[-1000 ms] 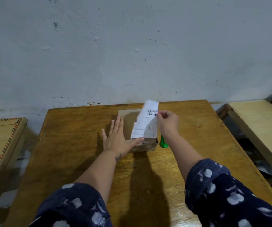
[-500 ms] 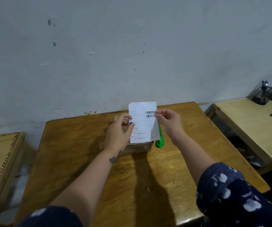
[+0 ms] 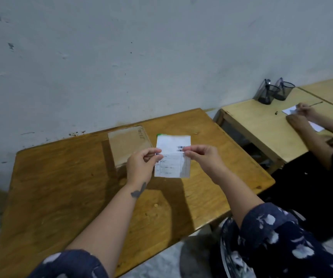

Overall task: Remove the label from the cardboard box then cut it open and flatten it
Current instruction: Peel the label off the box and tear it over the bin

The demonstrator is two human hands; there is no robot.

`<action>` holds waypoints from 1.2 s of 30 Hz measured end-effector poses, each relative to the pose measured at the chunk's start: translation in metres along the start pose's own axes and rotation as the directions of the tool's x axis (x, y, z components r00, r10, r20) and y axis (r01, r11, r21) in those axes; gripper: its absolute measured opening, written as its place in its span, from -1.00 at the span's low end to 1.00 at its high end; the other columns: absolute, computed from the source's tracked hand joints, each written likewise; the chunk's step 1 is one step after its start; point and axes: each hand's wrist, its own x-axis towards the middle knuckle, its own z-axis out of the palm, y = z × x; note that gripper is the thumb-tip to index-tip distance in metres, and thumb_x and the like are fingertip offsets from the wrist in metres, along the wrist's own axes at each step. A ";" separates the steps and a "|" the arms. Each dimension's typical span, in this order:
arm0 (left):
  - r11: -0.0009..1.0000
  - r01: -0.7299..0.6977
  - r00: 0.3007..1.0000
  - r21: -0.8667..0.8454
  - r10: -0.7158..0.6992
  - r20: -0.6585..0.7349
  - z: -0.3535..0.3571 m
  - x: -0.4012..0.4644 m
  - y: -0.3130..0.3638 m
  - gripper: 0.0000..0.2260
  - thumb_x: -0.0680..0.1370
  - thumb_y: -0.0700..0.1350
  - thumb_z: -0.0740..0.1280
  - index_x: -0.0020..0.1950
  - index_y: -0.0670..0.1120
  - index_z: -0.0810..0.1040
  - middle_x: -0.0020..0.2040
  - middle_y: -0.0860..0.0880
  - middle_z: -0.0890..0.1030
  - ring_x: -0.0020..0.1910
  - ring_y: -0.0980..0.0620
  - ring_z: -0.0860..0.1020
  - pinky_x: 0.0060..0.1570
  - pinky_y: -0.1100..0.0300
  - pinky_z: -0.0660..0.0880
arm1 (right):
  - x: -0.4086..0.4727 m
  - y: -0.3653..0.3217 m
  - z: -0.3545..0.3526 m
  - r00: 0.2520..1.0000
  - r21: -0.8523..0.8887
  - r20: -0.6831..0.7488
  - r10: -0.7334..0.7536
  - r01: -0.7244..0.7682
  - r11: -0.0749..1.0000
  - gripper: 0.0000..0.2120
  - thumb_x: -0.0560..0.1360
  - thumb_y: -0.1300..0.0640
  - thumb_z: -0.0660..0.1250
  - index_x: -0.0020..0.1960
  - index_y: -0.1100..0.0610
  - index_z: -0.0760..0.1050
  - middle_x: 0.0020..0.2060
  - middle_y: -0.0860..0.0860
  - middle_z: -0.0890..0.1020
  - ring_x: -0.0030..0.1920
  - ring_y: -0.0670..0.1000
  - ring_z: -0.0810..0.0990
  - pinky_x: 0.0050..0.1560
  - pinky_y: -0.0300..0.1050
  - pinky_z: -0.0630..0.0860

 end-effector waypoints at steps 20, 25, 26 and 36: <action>0.885 0.014 0.999 0.465 0.005 -0.040 0.222 -0.141 0.070 -0.96 0.53 0.06 0.29 -0.11 0.16 0.52 0.22 0.01 0.34 0.19 -0.08 0.25 0.08 0.05 0.15 | -0.087 0.072 -0.212 0.989 -0.467 0.017 -0.144 0.135 0.874 -0.87 0.48 0.05 0.35 -0.24 0.00 0.54 -0.33 -0.15 0.55 -0.19 -0.08 0.53 -0.03 -0.06 0.47; 0.908 -0.064 0.982 0.414 -0.015 0.187 0.254 -0.170 0.067 -0.92 0.54 0.16 0.26 -0.07 0.21 0.51 -0.05 0.17 0.56 0.10 0.11 0.40 0.15 0.03 0.13 | -0.105 0.100 -0.254 0.994 -0.415 0.068 -0.082 0.104 0.904 -0.88 0.49 0.08 0.35 -0.21 0.03 0.57 -0.30 -0.10 0.58 -0.22 -0.09 0.50 -0.20 -0.21 0.39; 0.904 -0.061 0.983 0.423 -0.020 0.184 0.258 -0.169 0.067 -0.88 0.55 0.17 0.25 -0.09 0.21 0.53 -0.10 0.18 0.57 0.05 0.10 0.42 0.13 0.03 0.13 | -0.105 0.100 -0.256 0.993 -0.438 0.068 -0.093 0.114 0.892 -0.89 0.49 0.06 0.35 -0.21 0.00 0.56 -0.30 -0.12 0.58 -0.21 -0.09 0.51 -0.16 -0.17 0.41; 0.838 -0.126 0.962 0.530 -0.027 0.271 0.300 -0.192 0.055 -0.78 0.53 0.25 0.22 -0.13 0.24 0.62 -0.08 0.26 0.59 0.06 0.16 0.36 -0.04 0.06 0.09 | -0.116 0.147 -0.284 0.988 -0.613 0.121 -0.093 0.148 0.776 -0.87 0.44 -0.04 0.36 -0.29 -0.13 0.53 -0.33 -0.18 0.59 -0.12 -0.05 0.56 0.02 0.13 0.52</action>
